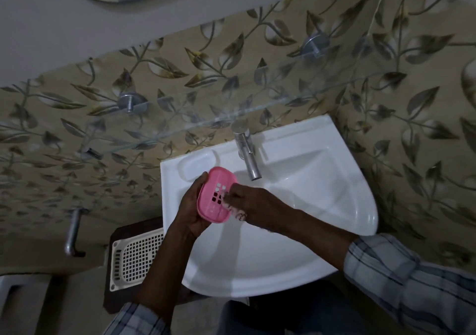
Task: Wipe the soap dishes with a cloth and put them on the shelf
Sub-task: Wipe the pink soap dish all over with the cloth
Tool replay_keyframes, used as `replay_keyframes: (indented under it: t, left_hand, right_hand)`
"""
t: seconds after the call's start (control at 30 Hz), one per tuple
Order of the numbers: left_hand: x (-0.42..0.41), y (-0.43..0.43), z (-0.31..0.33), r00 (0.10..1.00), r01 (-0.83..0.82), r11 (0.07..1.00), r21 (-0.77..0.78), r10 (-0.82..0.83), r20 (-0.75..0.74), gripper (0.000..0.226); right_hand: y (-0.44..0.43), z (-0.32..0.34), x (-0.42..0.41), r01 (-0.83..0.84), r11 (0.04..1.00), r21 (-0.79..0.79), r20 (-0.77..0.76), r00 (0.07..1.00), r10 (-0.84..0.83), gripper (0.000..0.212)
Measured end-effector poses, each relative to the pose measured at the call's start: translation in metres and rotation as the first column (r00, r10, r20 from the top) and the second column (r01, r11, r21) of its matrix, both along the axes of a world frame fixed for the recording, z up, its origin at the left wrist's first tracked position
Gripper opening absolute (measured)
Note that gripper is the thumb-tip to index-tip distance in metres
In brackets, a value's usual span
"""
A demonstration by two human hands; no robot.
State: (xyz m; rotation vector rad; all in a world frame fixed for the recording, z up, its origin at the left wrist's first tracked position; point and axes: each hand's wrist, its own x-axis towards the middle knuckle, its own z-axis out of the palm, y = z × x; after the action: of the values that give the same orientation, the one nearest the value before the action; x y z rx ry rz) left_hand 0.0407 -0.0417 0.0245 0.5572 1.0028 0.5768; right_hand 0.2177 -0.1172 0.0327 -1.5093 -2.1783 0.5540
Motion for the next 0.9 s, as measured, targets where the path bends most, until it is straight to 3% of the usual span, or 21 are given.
replay_keyframes:
  t: [0.1,0.23,0.33,0.43,0.53,0.67,0.8,0.9]
  left_hand:
    - [0.004,0.000,0.007,0.999,0.034,0.999,-0.037,-0.034,0.004,0.045]
    - [0.014,-0.001,0.019,1.000,-0.022,0.991,-0.134,0.022,0.000,0.060]
    - [0.015,0.002,0.020,0.998,-0.056,0.990,-0.130,0.057,0.008,0.064]
    - [0.020,0.004,0.024,0.996,-0.048,0.990,-0.135,0.057,0.065,0.070]
    - [0.023,0.008,0.021,0.996,-0.039,0.992,-0.122,0.048,0.071,0.068]
    - [0.023,0.008,0.017,0.996,-0.038,0.986,-0.162,0.051,0.076,0.062]
    - [0.032,0.005,0.008,0.981,-0.177,0.982,-0.071,0.181,0.063,0.050]
    - [0.047,0.004,0.009,0.974,-0.217,0.975,-0.050,0.219,0.050,0.054]
  right_hand:
    - [0.000,0.001,0.007,0.173,0.985,0.014,-0.189,0.968,-0.167,0.022]
    - [-0.009,0.007,0.000,-0.074,0.997,-0.017,-0.140,0.988,0.071,0.038]
    - [-0.011,0.009,0.005,0.060,0.998,-0.025,-0.244,0.968,-0.064,0.032]
    - [-0.011,0.012,-0.003,-0.066,0.998,0.009,-0.291,0.955,0.065,0.029]
    - [-0.010,0.014,-0.001,0.045,0.997,0.060,-0.229,0.973,-0.031,0.034]
    - [-0.009,0.011,0.002,-0.083,0.993,0.089,-0.235,0.967,0.102,0.034]
    - [-0.008,0.006,-0.008,0.224,0.974,0.026,-0.381,0.903,-0.198,0.022]
    - [-0.012,0.008,-0.025,0.218,0.975,0.043,-0.459,0.871,-0.174,0.028]
